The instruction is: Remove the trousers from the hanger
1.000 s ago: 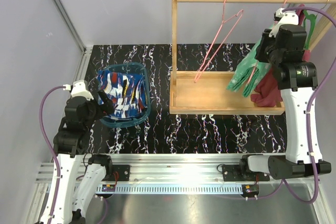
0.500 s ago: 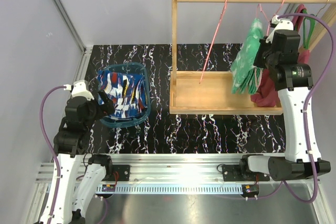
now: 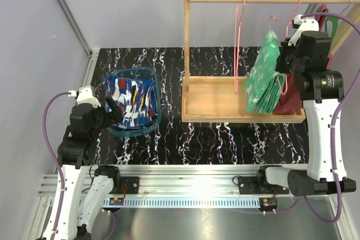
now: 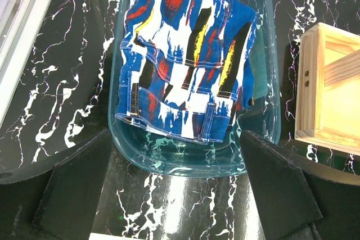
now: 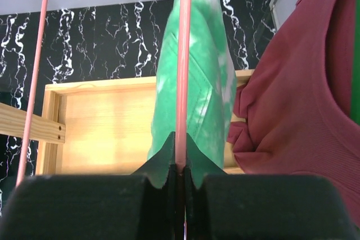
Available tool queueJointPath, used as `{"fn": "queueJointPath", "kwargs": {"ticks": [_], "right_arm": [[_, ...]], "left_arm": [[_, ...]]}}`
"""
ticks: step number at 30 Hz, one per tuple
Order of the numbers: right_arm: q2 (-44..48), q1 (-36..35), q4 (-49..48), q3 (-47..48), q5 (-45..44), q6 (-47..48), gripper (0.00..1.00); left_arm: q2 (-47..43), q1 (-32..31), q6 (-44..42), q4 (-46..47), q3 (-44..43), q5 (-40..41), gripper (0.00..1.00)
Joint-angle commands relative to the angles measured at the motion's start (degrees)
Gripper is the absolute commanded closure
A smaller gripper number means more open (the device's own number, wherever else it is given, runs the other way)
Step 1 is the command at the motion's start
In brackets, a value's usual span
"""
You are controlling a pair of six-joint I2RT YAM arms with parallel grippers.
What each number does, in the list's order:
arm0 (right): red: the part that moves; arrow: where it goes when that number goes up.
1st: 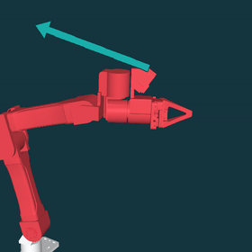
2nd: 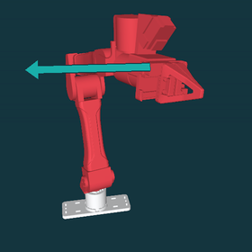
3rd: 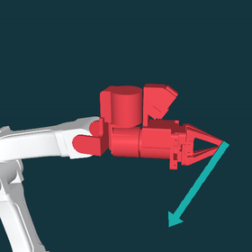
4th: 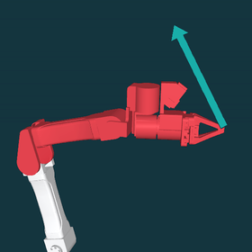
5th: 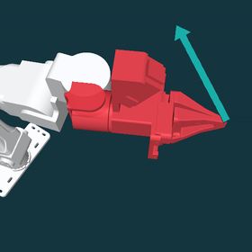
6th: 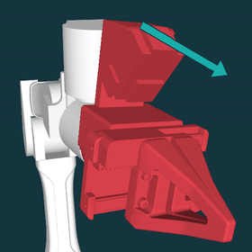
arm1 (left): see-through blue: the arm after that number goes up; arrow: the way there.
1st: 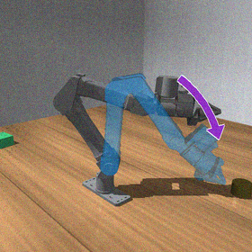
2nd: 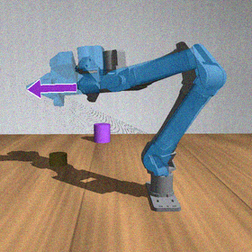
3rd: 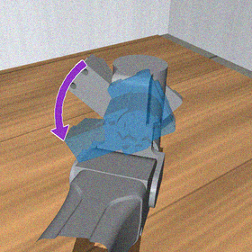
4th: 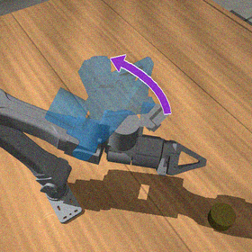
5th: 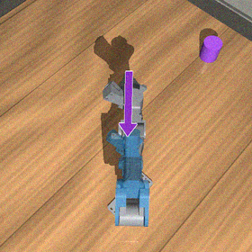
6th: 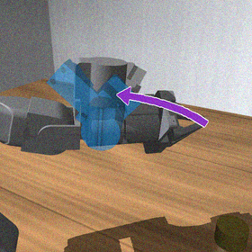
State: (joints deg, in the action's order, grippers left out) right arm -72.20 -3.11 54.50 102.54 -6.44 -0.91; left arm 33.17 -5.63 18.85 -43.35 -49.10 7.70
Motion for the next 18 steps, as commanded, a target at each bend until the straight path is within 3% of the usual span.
{"fn": "queueJointPath", "kwargs": {"ticks": [1,11,18], "right_arm": [[2.07,-0.23,-8.43,5.47,1.78,2.49,1.0],[2.6,-0.23,-11.61,10.04,4.59,2.32,1.0],[4.61,-0.23,-6.43,11.63,8.45,-2.86,1.0]], "left_arm": [[-0.3,-0.44,-0.31,2.66,0.41,-0.85,0.01],[-0.82,-0.44,-0.31,2.48,-0.38,0.21,0.01],[0.14,-1.4,-0.57,3.71,-2.22,-2.17,0.01]]}}
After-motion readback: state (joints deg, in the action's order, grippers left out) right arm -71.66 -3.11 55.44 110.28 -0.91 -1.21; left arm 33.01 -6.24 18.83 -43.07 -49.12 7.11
